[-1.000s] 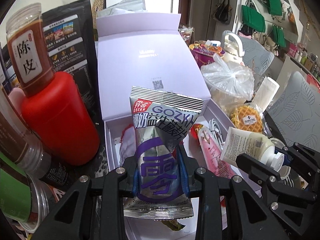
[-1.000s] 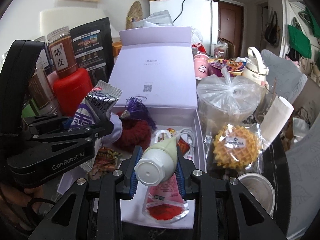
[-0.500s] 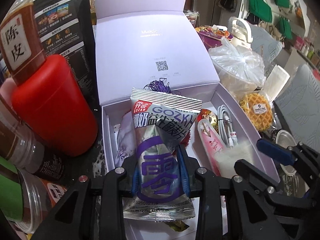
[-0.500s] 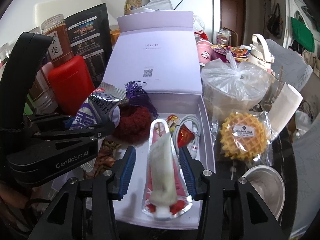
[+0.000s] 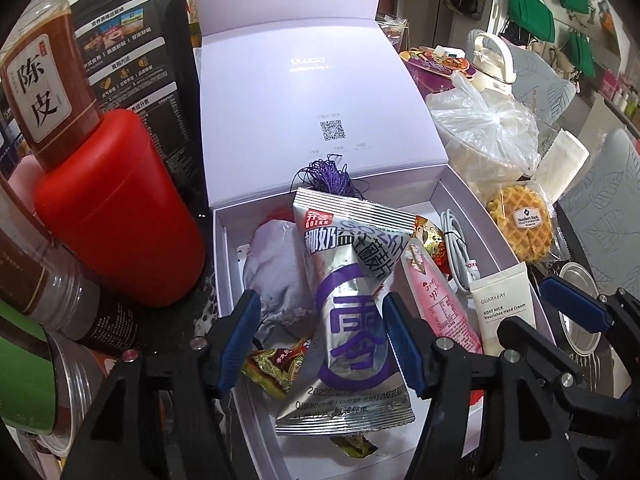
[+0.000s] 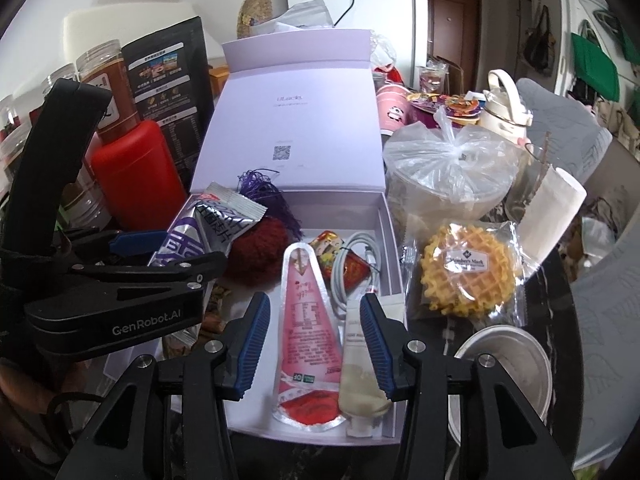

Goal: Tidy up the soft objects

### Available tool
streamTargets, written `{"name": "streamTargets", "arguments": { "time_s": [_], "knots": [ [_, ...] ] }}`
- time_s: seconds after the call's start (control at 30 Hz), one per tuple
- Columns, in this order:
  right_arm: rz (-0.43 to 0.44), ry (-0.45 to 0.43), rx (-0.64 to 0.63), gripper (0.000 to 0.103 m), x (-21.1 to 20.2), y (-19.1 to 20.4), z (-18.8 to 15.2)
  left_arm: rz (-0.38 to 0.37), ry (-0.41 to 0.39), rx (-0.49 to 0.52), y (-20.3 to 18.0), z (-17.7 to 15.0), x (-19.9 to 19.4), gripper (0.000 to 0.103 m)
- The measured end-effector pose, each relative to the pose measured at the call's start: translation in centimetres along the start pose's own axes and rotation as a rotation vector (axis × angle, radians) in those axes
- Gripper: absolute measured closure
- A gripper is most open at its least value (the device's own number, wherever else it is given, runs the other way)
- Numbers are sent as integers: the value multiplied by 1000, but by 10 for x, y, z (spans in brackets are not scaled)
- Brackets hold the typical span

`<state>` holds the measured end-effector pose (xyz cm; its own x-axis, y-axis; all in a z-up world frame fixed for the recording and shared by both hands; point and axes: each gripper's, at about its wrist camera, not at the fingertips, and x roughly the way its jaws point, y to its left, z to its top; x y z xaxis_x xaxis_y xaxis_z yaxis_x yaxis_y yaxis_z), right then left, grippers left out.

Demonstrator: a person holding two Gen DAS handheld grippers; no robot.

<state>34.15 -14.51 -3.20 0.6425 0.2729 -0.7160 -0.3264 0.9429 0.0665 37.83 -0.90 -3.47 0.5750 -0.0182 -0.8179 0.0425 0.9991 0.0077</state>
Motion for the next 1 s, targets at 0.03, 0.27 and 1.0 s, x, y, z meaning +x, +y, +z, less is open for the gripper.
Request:
{"name": "streamTargets", "arguments": {
  "time_s": [0.03,0.27,1.0],
  "knots": [
    [-3,0,0,56,-1,0,0,2,0,4,-1,0,-1,40],
    [-19,-10,1,56,-12,-2,4,3,-32,15,-6,7,-20,40],
    [-58,-215,-22,53,-115,18,22,30,-236,20,4,4,-135,40]
  ]
}}
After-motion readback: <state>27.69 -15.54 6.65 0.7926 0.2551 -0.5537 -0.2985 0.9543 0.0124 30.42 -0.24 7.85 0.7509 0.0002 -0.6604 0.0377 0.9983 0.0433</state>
